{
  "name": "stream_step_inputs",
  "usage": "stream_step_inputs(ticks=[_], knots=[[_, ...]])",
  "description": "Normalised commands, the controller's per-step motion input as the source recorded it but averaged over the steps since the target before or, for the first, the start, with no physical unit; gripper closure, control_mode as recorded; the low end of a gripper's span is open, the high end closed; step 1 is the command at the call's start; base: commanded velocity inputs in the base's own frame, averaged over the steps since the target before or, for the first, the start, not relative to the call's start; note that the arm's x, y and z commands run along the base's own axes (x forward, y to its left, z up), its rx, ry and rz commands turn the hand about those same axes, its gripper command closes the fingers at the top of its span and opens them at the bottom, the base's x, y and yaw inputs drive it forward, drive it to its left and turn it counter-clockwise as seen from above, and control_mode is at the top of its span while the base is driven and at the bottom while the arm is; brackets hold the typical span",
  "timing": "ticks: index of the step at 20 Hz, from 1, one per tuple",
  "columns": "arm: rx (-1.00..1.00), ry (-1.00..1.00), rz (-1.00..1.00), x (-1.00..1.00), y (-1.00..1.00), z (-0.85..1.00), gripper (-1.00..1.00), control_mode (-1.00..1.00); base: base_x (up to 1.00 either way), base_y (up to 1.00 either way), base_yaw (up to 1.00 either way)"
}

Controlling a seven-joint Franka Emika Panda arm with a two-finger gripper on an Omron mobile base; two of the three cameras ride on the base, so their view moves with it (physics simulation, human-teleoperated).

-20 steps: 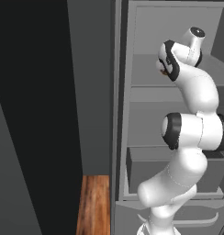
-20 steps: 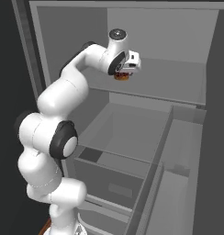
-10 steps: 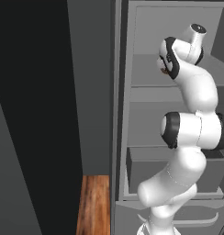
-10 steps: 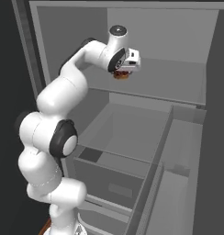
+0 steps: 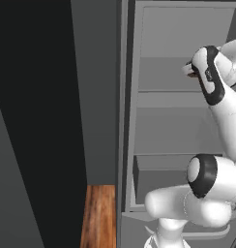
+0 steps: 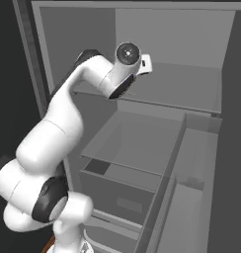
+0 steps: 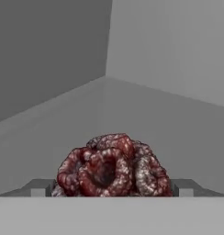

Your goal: Take the cake and cupcake from the fridge and place them on the empty tray on the dining counter.

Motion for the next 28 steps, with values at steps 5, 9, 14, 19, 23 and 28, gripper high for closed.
stream_step_inputs(ticks=[5,9,14,19,23,28], knots=[[-0.13,-0.22,0.21,-1.00,0.43,0.27,1.00,-1.00,0.00,0.00,0.00],[-0.13,-0.15,0.22,-1.00,0.54,0.45,1.00,-1.00,0.00,0.00,0.00],[-0.14,-0.18,0.17,-1.00,0.47,0.15,1.00,-1.00,0.00,0.00,0.00],[-0.08,-0.13,0.03,-1.00,0.39,0.00,1.00,-1.00,0.00,0.00,0.00],[0.00,-0.01,0.00,-1.00,0.13,0.00,1.00,-1.00,0.00,0.00,0.00],[0.00,0.00,0.00,-0.91,0.00,-0.07,1.00,-1.00,0.00,0.00,0.00]])
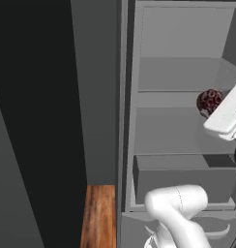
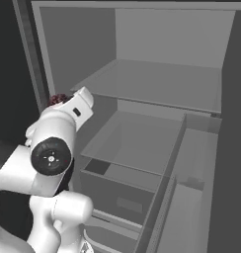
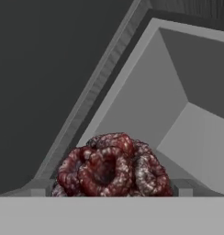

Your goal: Take the cake and cupcake from the fridge and place them on the empty tray on the dining counter.

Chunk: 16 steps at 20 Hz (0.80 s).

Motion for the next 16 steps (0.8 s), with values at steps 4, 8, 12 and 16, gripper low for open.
stream_step_inputs(ticks=[4,8,12,16], knots=[[-0.01,-0.01,-0.01,-0.71,0.00,-0.22,1.00,-1.00,0.00,0.00,0.00],[0.00,-0.07,0.00,-0.39,0.00,-0.21,1.00,-1.00,0.00,0.00,0.00],[0.00,0.00,0.00,0.00,0.00,0.00,1.00,1.00,0.08,0.00,0.00],[0.00,0.00,0.00,0.00,0.00,0.00,1.00,1.00,-0.63,0.00,0.00]])
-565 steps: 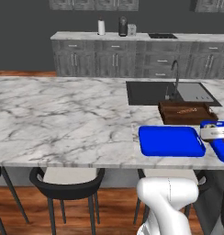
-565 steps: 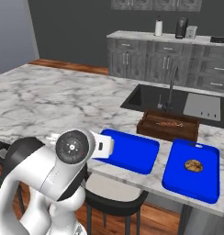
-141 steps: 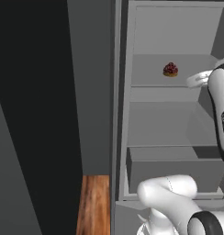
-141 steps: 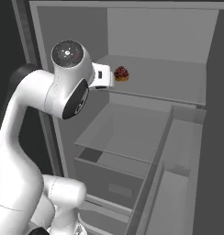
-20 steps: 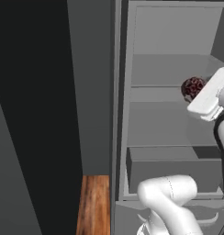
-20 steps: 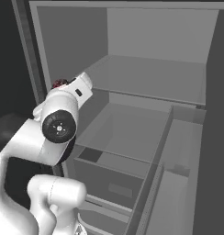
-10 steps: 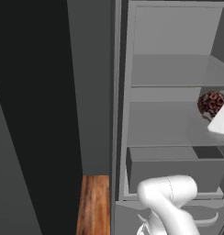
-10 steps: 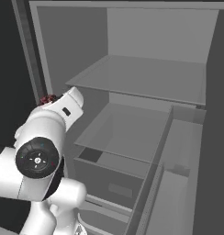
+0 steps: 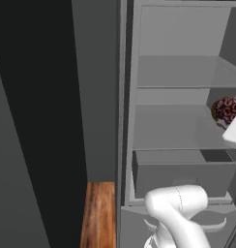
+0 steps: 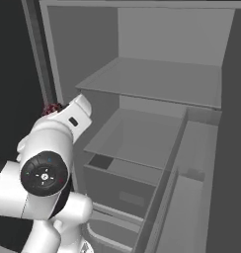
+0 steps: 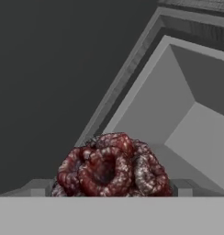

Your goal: Take the cake and cupcake from the fridge and place them on the empty tray on the dining counter.

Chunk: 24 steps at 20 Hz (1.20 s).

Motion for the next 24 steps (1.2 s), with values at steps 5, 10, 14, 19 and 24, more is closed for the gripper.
stream_step_inputs(ticks=[5,10,14,19,24], knots=[[0.00,0.00,0.00,0.00,0.00,0.00,1.00,1.00,-1.00,0.11,0.00],[0.00,0.00,0.00,0.00,0.00,0.00,1.00,1.00,-1.00,0.12,0.01],[0.00,0.00,0.00,0.00,0.00,0.00,1.00,1.00,-1.00,0.01,0.00],[0.00,0.00,0.00,0.00,0.00,0.00,1.00,1.00,-0.99,0.00,0.01],[0.00,0.00,0.00,0.00,0.00,0.00,1.00,1.00,-1.00,0.00,0.00]])
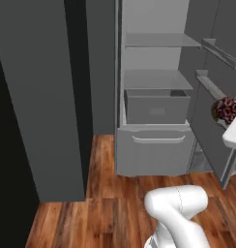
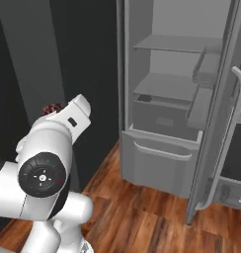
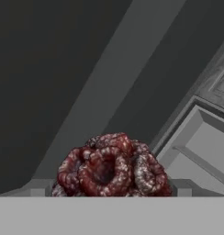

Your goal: Take the cake and cupcake from the fridge and place them on the empty tray on the dining counter.

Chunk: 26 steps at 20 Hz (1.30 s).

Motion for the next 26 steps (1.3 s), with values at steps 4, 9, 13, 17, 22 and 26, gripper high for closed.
stream_step_inputs(ticks=[4,9,13,17,22,26], knots=[[0.00,0.00,0.00,0.00,0.00,0.00,1.00,1.00,-1.00,0.00,0.00],[0.00,0.00,0.00,0.00,0.00,0.00,1.00,1.00,-1.00,0.00,-0.09],[0.00,0.00,0.00,0.00,0.00,0.00,1.00,1.00,-1.00,-0.04,-0.27],[0.00,0.00,0.00,0.00,0.00,0.00,1.00,1.00,-1.00,-0.03,-0.29],[0.00,0.00,0.00,0.00,0.00,0.00,1.00,1.00,-1.00,0.00,-0.28],[0.00,0.00,0.00,0.00,0.00,0.00,1.00,1.00,-1.00,0.00,-0.26]])
